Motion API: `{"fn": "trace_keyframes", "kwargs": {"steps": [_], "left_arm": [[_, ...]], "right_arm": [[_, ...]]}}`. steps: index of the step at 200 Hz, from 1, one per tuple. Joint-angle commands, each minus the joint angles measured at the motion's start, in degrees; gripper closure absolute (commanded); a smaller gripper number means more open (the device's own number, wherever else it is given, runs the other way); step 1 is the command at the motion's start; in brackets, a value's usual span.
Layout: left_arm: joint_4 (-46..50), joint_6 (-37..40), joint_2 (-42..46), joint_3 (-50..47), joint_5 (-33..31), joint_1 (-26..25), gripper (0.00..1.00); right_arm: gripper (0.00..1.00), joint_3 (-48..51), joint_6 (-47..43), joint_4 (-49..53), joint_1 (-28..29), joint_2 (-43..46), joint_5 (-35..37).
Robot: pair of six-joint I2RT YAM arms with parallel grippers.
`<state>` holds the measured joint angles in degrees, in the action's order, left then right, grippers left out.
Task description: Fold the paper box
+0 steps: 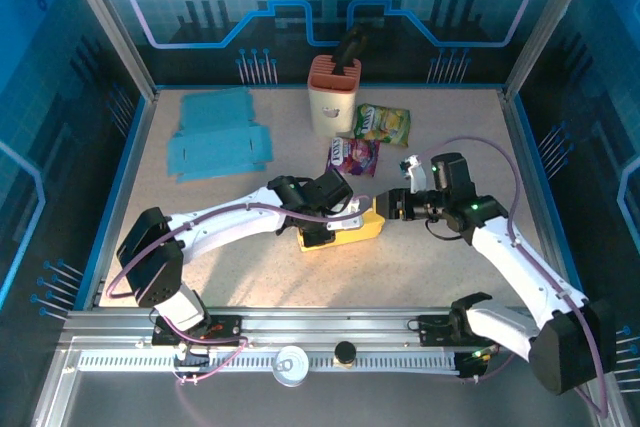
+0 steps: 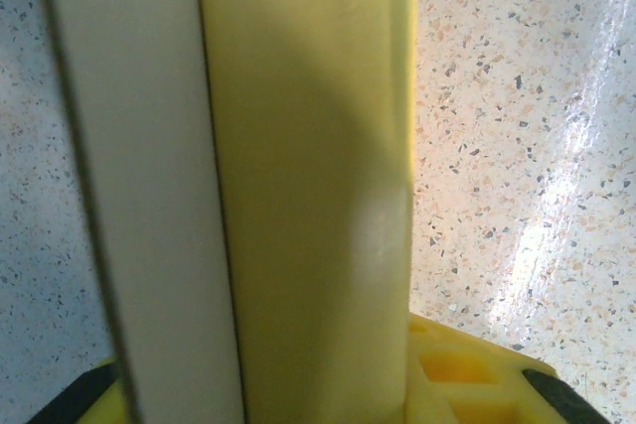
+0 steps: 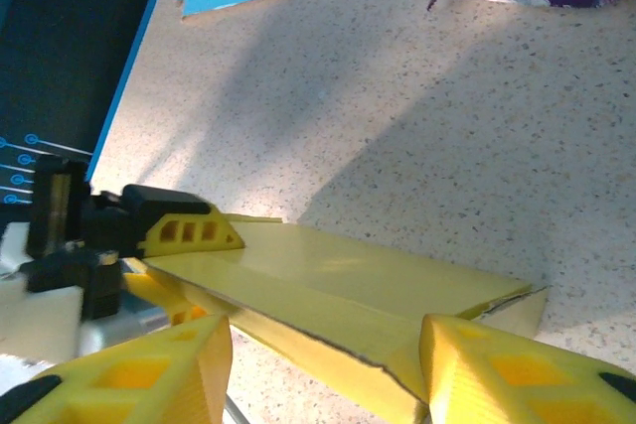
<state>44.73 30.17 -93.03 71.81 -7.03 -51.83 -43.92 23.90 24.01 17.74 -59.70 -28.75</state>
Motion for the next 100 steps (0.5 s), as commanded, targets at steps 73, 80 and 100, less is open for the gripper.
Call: {"fn": "trace_keyframes", "kwargs": {"steps": [73, 80, 100], "left_arm": [[0.53, 0.58, 0.57, -0.14, 1.62, 0.07, 0.71], [0.54, 0.60, 0.50, -0.07, 1.62, 0.02, 0.71], [0.53, 0.59, 0.40, 0.01, 1.75, 0.12, 0.71]], "right_arm": [[0.63, -0.06, -1.29, 6.04, 1.96, 2.31, 4.87], [0.64, 0.01, -1.36, 6.25, 2.12, 2.33, 5.42], [0.66, 0.17, -1.40, 6.70, 2.69, 2.25, 6.94]]}}
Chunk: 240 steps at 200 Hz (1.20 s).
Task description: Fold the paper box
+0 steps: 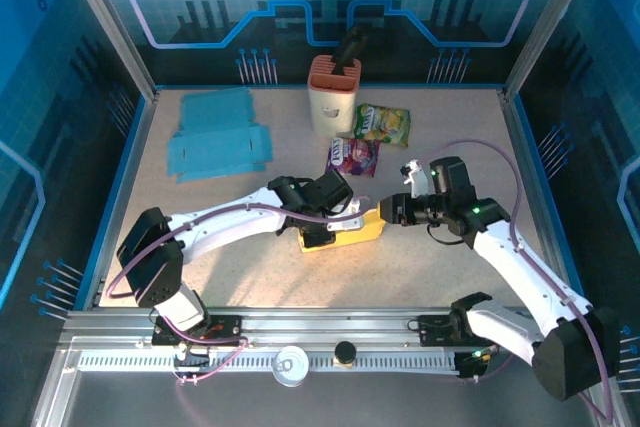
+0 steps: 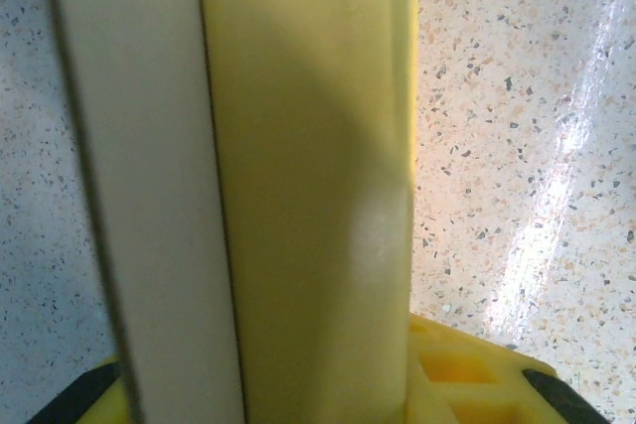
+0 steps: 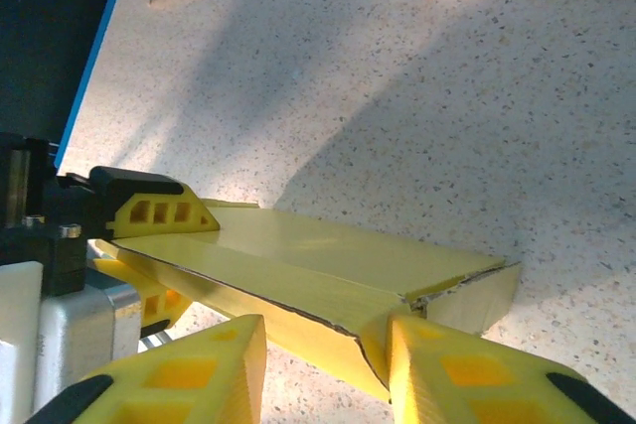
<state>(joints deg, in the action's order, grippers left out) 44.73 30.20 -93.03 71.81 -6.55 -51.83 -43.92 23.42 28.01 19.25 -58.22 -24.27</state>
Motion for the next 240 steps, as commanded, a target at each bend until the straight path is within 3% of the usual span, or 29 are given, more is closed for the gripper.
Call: {"fn": "trace_keyframes", "kwargs": {"steps": [1, 186, 240], "left_arm": [[0.58, 0.57, 0.40, 0.05, 1.27, 0.14, 0.71], [1.07, 0.57, -0.57, 0.61, 1.98, 0.15, 0.71], [1.06, 0.50, -0.66, 0.70, 2.11, 0.13, 0.71]], "right_arm": [[0.67, 0.16, -0.92, 2.68, 1.21, 0.75, 2.51], [0.87, -4.32, -2.41, 5.44, 7.45, -2.42, 16.05], [0.96, -5.52, -2.24, 7.11, 11.43, -2.76, 25.27]]}}
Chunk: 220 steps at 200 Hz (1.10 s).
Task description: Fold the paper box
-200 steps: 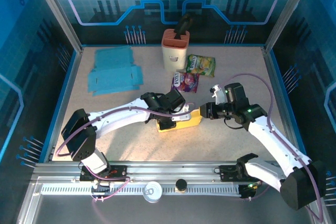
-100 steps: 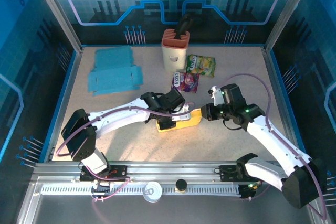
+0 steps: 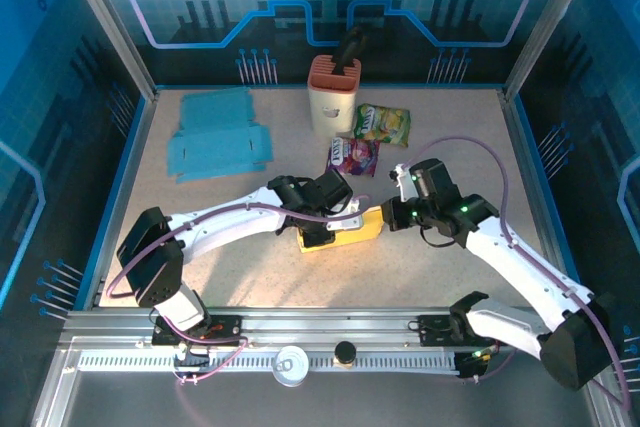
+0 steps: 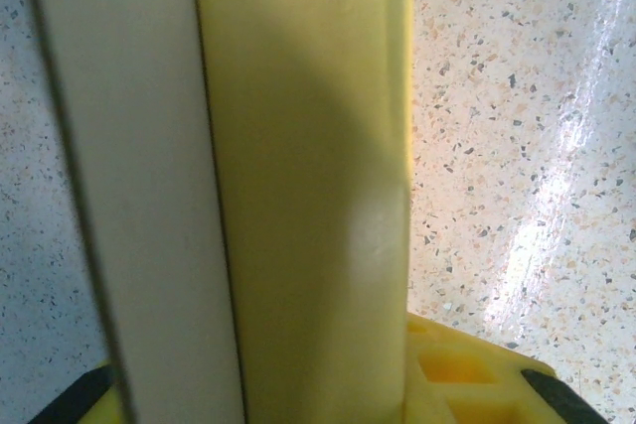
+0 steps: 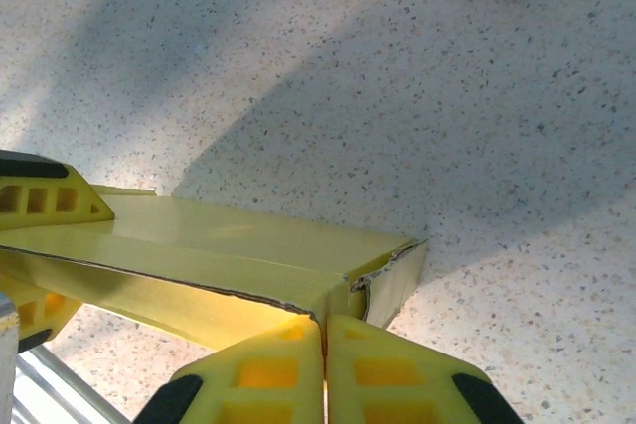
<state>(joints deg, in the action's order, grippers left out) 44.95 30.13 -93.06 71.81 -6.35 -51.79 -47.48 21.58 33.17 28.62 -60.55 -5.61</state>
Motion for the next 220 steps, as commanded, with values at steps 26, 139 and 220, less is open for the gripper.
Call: {"fn": "trace_keyframes", "kwargs": {"steps": [26, 139, 220], "left_arm": [[0.75, 0.54, -0.55, 0.65, 1.95, 0.06, 0.71], [-0.12, -0.75, -1.34, 0.87, 2.45, 1.41, 0.67], [-1.40, -4.16, -0.86, 1.17, 0.59, 2.66, 0.55]], "right_arm": [[1.00, -1.83, -0.01, 2.69, 3.86, -0.72, 10.87], [1.00, 3.93, 5.30, -2.04, 11.13, 0.09, 20.72], [1.00, 6.55, 6.44, -3.28, 13.85, 1.74, 26.86]]}}
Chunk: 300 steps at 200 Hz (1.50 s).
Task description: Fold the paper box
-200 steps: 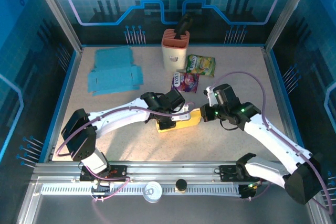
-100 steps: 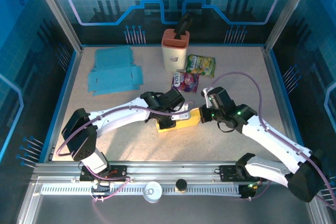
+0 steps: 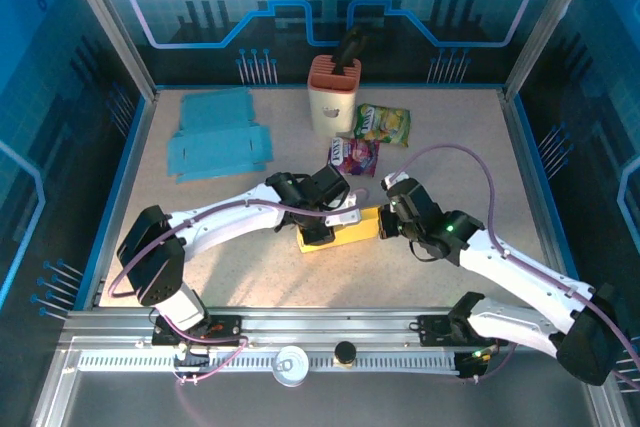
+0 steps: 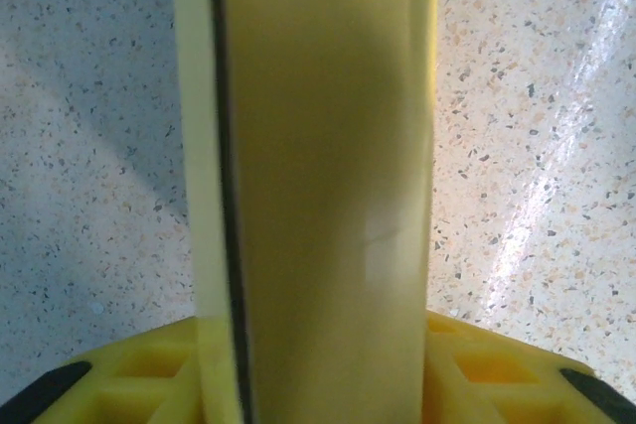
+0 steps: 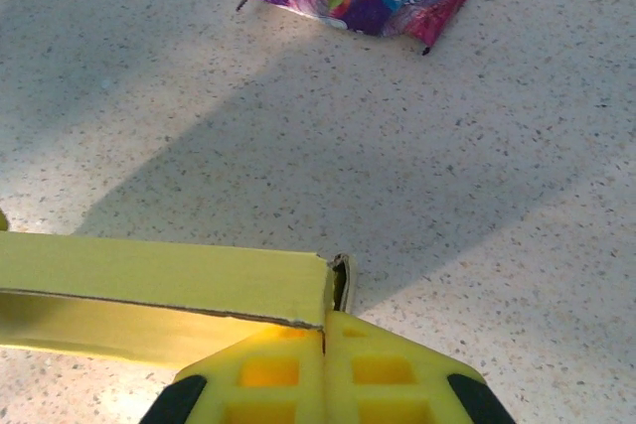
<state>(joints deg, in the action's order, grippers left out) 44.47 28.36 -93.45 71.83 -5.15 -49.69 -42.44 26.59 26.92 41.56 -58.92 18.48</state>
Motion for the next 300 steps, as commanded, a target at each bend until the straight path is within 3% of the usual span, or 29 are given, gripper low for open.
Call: {"fn": "trace_keyframes", "kwargs": {"steps": [1, 58, 116, 133, 166, 193, 229, 300], "left_arm": [[-0.94, -2.50, -0.43, 1.15, -0.63, 0.52, 0.54], [-4.82, -8.19, 4.75, -1.61, -2.39, 0.65, 0.48], [-9.36, -19.99, 14.97, -4.64, -7.53, 0.60, 0.37], [-7.65, -24.97, 18.24, -4.68, -9.23, 0.62, 0.38], [0.50, -35.61, 23.89, -6.34, -18.78, 0.86, 0.43], [4.93, -41.92, 26.16, -7.27, -14.32, 2.29, 0.44], [10.06, -42.94, 23.31, -7.10, -12.88, 2.89, 0.46], [7.97, -39.62, 19.94, -7.94, -11.92, 3.14, 0.57]], "right_arm": [[1.00, 1.49, 1.44, 2.97, 0.90, 0.11, 2.78], [1.00, -2.13, 3.54, 5.73, 1.82, -0.66, 2.92], [1.00, -6.96, 7.70, 10.40, 3.75, -4.32, 4.31], [1.00, -7.58, 8.72, 10.89, 4.72, -5.04, 5.04], [1.00, -9.55, 9.53, 11.40, 5.48, -6.12, 5.39], [1.00, -10.38, 9.53, 11.83, 5.59, -7.23, 4.91], [1.00, -10.80, 9.75, 12.01, 5.62, -7.77, 4.49], [1.00, -11.32, 9.71, 12.28, 5.64, -8.36, 4.10]]}}
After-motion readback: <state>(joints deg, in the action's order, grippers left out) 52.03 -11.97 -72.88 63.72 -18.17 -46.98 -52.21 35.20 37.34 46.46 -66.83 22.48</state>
